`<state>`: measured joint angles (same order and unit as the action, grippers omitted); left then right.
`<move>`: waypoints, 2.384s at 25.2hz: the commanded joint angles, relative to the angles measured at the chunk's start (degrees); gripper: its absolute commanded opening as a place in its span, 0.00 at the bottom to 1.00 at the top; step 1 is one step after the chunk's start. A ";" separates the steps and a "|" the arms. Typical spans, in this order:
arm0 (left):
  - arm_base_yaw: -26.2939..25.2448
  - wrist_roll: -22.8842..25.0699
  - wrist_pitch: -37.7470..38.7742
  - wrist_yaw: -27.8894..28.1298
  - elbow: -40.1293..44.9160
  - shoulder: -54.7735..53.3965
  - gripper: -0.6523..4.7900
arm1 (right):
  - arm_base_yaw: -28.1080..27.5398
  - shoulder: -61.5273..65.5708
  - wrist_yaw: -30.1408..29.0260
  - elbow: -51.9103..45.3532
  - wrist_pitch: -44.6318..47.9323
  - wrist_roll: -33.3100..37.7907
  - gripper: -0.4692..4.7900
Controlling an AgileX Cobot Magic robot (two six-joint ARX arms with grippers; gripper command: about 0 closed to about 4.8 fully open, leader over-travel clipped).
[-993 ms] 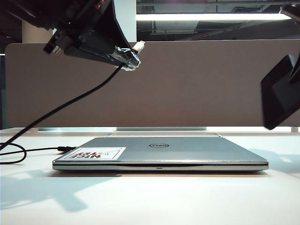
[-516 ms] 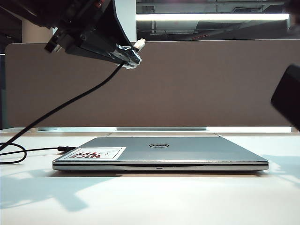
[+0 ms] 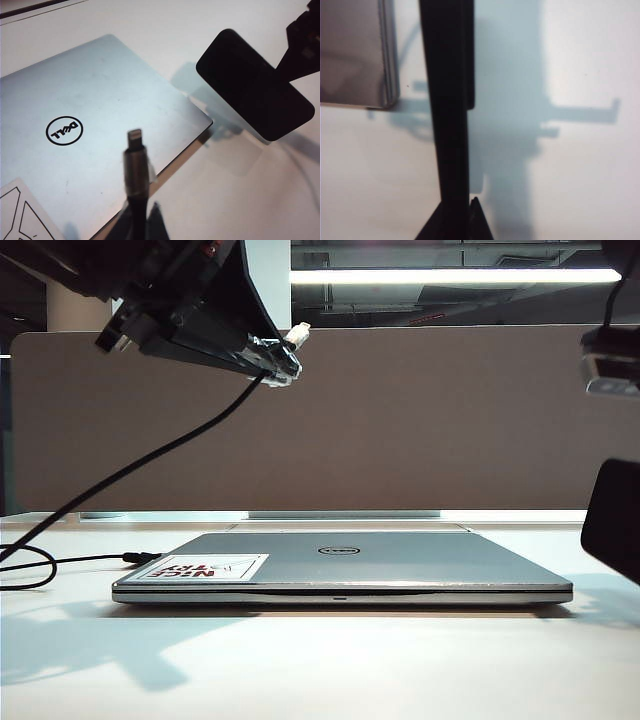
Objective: Pick up the charging cable and the phone, plug the charging cable into the charging port on the phone, and finally place them back on the table.
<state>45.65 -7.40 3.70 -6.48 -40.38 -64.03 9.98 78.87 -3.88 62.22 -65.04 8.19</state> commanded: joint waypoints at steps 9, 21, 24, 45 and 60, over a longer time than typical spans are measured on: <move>0.11 -0.09 -0.57 -0.22 -0.04 0.13 0.11 | 0.02 4.61 -0.13 0.35 4.39 -1.18 0.08; 0.11 -0.09 -0.57 -0.22 -0.04 0.13 0.11 | 0.09 9.77 -2.47 0.31 7.08 -2.97 0.33; 0.11 -0.09 -0.35 -0.22 -0.04 0.13 0.11 | 0.09 11.76 -2.45 0.31 8.98 -3.76 0.33; 0.20 -1.68 -0.28 -0.22 0.00 -0.09 0.11 | 0.07 1.55 -24.04 3.63 24.83 -0.33 0.09; 0.92 -12.76 -6.34 -0.55 7.89 -0.17 0.11 | 0.09 1.77 -44.15 -3.48 62.20 15.43 0.09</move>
<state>46.11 -19.51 -0.10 -6.68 -32.40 -64.27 10.04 81.03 -45.06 59.42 -10.44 20.69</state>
